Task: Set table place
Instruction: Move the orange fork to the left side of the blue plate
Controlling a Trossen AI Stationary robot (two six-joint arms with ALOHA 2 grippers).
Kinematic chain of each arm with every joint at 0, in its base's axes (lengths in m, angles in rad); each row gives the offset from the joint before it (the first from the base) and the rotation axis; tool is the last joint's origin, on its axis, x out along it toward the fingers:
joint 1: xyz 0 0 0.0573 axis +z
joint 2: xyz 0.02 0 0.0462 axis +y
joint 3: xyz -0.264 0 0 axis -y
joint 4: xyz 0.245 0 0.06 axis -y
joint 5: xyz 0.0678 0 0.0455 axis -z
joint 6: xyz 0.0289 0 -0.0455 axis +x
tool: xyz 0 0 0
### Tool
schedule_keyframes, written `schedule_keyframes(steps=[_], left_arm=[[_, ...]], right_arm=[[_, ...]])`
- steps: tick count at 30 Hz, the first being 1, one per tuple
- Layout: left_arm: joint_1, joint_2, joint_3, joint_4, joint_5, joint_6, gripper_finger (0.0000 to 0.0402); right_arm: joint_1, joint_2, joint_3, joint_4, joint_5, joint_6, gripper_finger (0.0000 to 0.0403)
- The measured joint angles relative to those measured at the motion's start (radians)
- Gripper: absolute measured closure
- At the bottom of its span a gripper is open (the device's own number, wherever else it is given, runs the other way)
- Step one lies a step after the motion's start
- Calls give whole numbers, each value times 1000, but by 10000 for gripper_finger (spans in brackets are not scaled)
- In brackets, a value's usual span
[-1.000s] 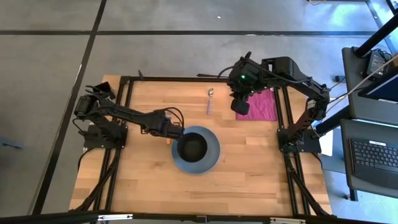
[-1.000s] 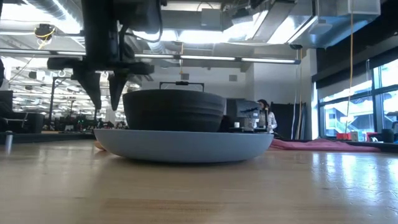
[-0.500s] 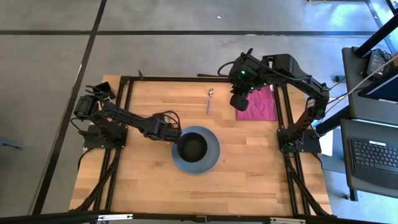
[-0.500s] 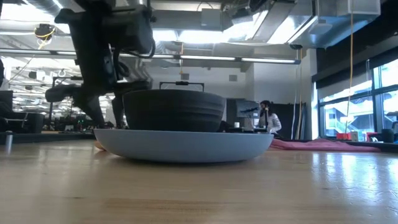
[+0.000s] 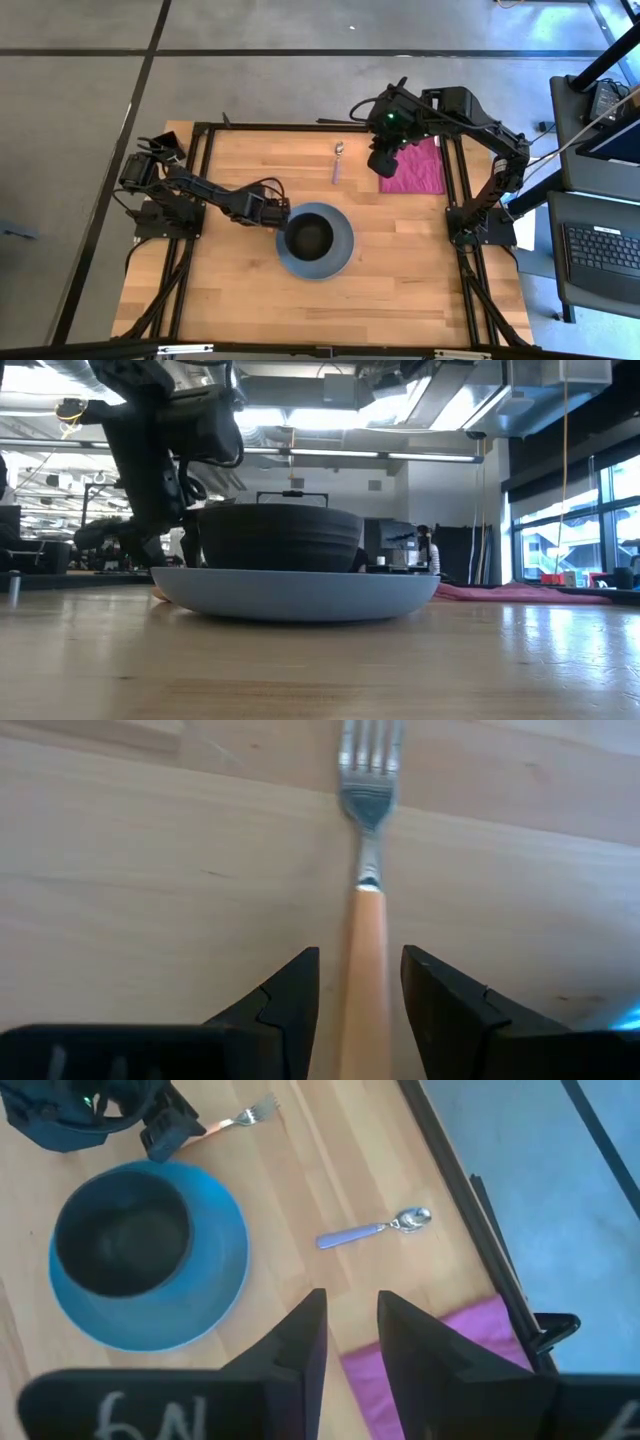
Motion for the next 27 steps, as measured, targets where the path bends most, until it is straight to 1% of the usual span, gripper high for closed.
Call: schedule_keyframes(steps=[4, 8, 15, 21, 24, 27], left_arm=[[13, 0, -5, 6, 0, 1, 266], [26, 1, -5, 38, 0, 34, 266], [49, 51, -4, 67, 1, 54, 266], [56, 56, -2, 53, -4, 71, 267], [64, 57, -2, 49, -4, 106, 278], [73, 58, -3, 47, -4, 144, 308]], right_arm=[[0, 0, 0, 7, 0, 1, 309], [0, 0, 0, 24, 0, 0, 309], [0, 0, 0, 32, 0, 0, 309], [0, 0, 0, 35, 0, -1, 309], [0, 0, 0, 41, 0, -1, 309], [0, 0, 0, 46, 0, -1, 309]])
